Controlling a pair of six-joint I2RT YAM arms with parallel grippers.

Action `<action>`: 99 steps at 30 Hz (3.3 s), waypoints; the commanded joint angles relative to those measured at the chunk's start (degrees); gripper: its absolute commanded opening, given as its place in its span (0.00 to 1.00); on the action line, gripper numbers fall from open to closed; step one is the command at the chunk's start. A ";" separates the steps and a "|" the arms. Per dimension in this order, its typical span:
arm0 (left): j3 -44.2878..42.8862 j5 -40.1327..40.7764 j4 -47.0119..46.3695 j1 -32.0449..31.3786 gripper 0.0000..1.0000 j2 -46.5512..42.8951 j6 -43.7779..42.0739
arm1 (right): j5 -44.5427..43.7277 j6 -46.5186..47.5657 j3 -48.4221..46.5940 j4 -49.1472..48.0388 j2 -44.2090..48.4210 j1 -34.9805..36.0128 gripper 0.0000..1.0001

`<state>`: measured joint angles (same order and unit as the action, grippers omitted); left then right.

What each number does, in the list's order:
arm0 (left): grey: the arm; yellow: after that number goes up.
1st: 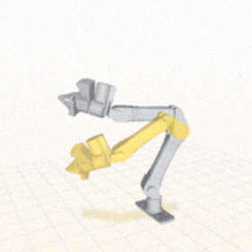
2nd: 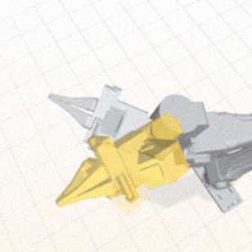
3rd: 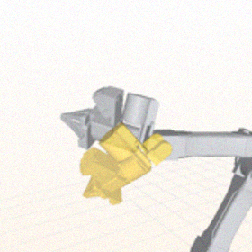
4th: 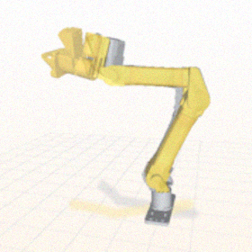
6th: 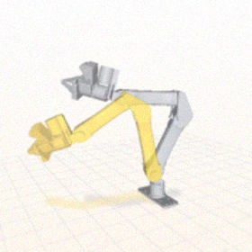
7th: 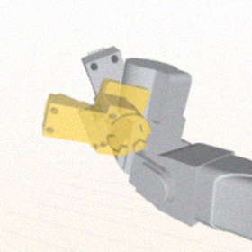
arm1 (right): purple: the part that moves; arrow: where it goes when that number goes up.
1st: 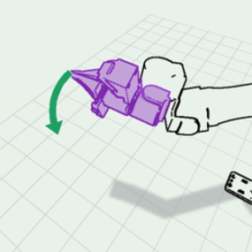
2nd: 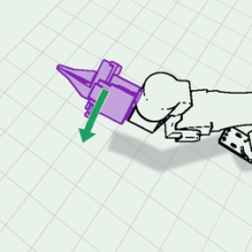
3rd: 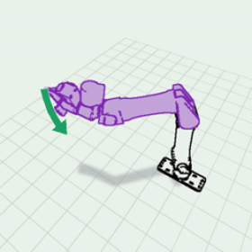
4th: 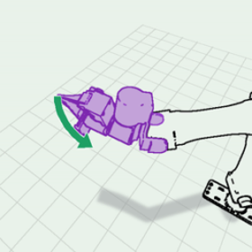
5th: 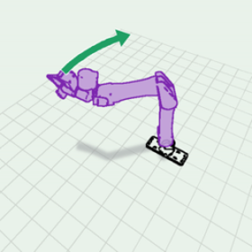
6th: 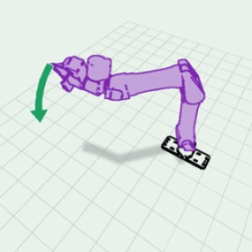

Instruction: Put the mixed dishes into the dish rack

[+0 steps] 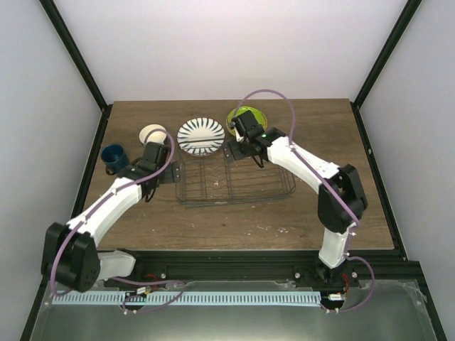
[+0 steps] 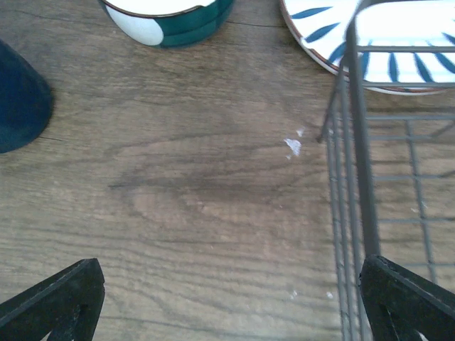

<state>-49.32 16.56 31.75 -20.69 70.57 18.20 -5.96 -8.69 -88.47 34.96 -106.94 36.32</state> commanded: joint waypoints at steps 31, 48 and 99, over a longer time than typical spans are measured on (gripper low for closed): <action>-9.32 -1.00 -8.55 6.55 1.00 13.58 -0.64 | -16.12 -9.65 14.67 3.98 20.96 -22.88 1.00; -10.68 -3.40 -9.51 9.97 1.00 22.94 -2.82 | -8.58 -9.36 24.76 1.68 17.97 -32.63 1.00; -21.25 -8.09 -11.22 9.82 1.00 31.60 -4.24 | -7.34 -13.29 33.28 5.51 23.77 -24.54 1.00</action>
<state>-69.43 10.72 20.23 -9.74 102.08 14.04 -14.02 -21.78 -55.83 38.09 -82.91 9.58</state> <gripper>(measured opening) 0.997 0.998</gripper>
